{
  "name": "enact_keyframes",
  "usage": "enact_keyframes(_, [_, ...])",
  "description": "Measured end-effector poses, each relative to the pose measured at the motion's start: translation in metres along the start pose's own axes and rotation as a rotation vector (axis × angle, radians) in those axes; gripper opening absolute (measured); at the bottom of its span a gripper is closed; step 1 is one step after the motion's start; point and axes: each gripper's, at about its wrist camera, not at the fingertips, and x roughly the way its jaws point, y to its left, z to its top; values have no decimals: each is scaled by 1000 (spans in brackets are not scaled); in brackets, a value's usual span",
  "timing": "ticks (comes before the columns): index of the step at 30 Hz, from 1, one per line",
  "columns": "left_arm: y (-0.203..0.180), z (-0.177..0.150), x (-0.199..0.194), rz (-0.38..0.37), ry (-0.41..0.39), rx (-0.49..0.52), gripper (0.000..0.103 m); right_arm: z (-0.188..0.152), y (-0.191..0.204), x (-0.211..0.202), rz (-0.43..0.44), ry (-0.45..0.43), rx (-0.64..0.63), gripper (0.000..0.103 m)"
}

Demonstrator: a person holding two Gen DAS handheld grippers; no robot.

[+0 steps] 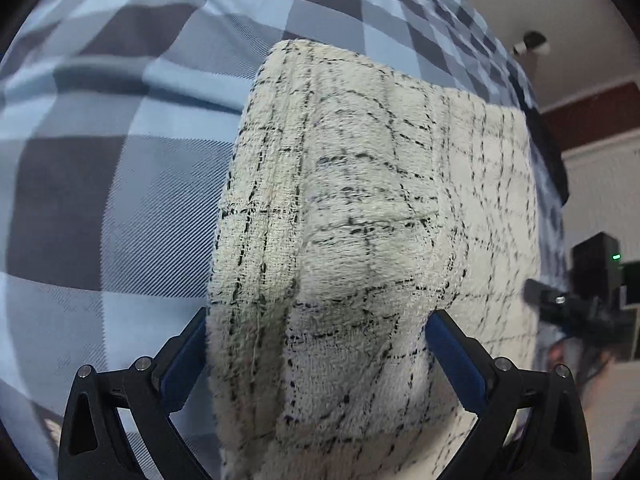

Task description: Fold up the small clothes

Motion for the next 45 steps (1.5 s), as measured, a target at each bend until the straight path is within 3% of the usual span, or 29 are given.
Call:
enact_keyframes(8, [5,1,2,-45,5,-9,103,10,-3,17,105,24,35,96])
enact_keyframes(12, [1,-1,4,-89,0,0,103,6,9,15,62,6,-23,94])
enact_keyframes(13, [-4,-1,7,-104,5,10,98,4,14,15,36,2,-39,93])
enact_keyframes(16, [-18,-4,13,-139,26,57,78,3,20,14,-21,-3,-61,73])
enact_keyframes(18, [-19,-3,13,-164,31,39,68,1,26,9,-34,-11,-77,51])
enact_keyframes(22, [-18,-4,4,-205,25,6,47,-5,32,-7,-49,-52,-95,40])
enact_keyframes(27, [-34,-10,-5,-185,-24,28,43,-13,50,-24,-86,-102,-132,37])
enact_keyframes(32, [-87,-4,8,-176,-41,120,43,-1,23,-54,-63,-126,-64,37])
enact_keyframes(38, [-166,27,57,-140,-21,181,43,27,-17,-87,-161,-156,26,37])
enact_keyframes(45, [-252,55,102,-192,-15,247,43,75,-89,-155,-206,-223,62,37])
